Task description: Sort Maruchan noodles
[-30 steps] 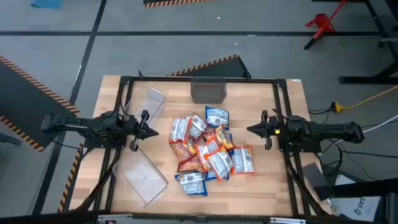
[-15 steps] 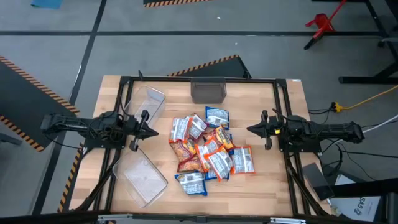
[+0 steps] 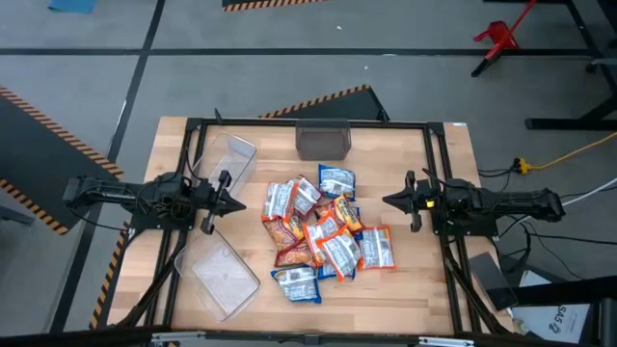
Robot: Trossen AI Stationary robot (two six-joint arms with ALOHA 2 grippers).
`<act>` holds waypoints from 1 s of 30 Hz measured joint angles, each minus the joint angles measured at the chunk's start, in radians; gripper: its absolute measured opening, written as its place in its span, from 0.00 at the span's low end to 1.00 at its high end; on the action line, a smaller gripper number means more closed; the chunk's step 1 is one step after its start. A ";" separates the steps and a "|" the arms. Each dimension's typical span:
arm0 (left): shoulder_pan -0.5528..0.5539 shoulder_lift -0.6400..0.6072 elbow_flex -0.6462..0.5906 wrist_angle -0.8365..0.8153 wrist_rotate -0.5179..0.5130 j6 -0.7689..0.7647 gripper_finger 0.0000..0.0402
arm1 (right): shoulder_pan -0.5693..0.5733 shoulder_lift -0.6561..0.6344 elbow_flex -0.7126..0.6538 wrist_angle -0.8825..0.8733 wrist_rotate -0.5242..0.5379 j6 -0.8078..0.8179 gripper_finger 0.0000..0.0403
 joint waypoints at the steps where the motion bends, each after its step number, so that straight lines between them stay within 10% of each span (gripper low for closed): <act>1: 0.000 0.000 0.000 0.000 0.000 0.000 0.00 | 0.000 0.000 0.000 0.000 0.000 0.000 0.00; 13: 0.000 0.000 0.000 0.000 0.000 0.000 0.00 | 0.000 0.000 0.000 0.001 0.012 0.007 0.00; 22: 0.000 0.000 0.000 0.000 0.000 0.000 0.00 | 0.000 0.000 0.000 0.117 0.049 0.321 0.00; 30: 0.000 0.000 0.000 0.132 -0.052 -0.001 0.00 | 0.000 0.000 0.000 0.310 0.346 0.585 0.00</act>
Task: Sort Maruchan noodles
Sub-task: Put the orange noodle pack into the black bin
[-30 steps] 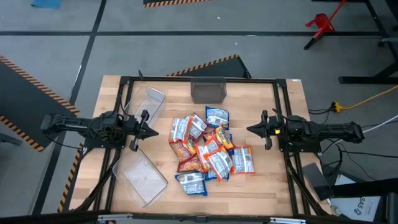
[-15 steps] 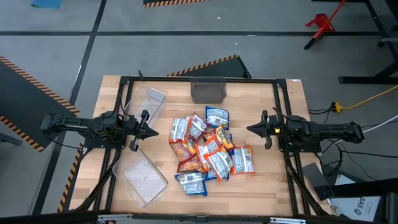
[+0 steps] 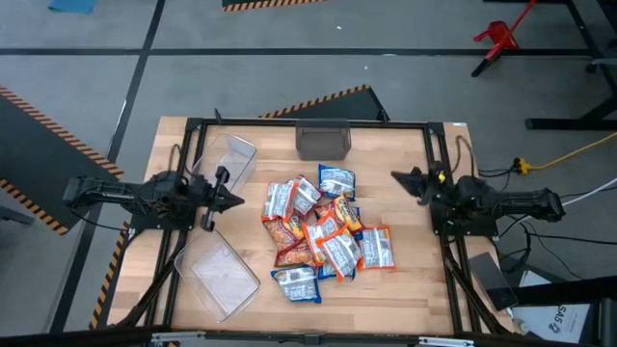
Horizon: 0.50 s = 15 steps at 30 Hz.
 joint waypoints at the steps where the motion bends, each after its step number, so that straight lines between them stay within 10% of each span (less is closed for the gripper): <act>1: 0.000 0.000 0.000 0.041 0.002 -0.001 0.00 | 0.000 0.000 0.000 0.020 0.051 0.017 0.00; 15: 0.000 0.000 0.000 0.597 -0.108 -0.100 0.00 | 0.000 0.000 0.007 0.180 0.317 -0.008 0.00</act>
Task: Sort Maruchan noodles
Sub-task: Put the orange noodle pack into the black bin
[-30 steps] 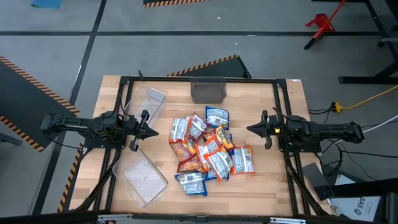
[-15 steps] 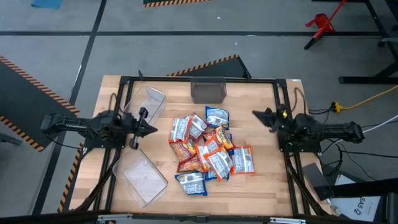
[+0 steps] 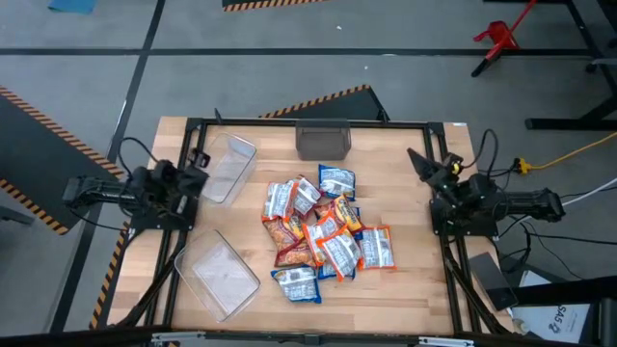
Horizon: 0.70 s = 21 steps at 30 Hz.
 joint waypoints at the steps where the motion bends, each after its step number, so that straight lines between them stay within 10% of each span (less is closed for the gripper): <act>1: 0.000 0.000 0.000 0.030 -0.008 -0.029 0.00 | 0.000 0.000 0.009 -0.005 0.000 -0.009 0.00; 10: 0.000 0.000 0.112 0.078 -0.169 -0.072 0.00 | 0.000 0.101 0.230 -0.170 -0.069 -0.119 0.21; 21: 0.000 0.147 0.597 -0.817 -0.193 -0.079 0.03 | 0.000 0.507 0.707 -0.843 -0.384 -0.105 0.64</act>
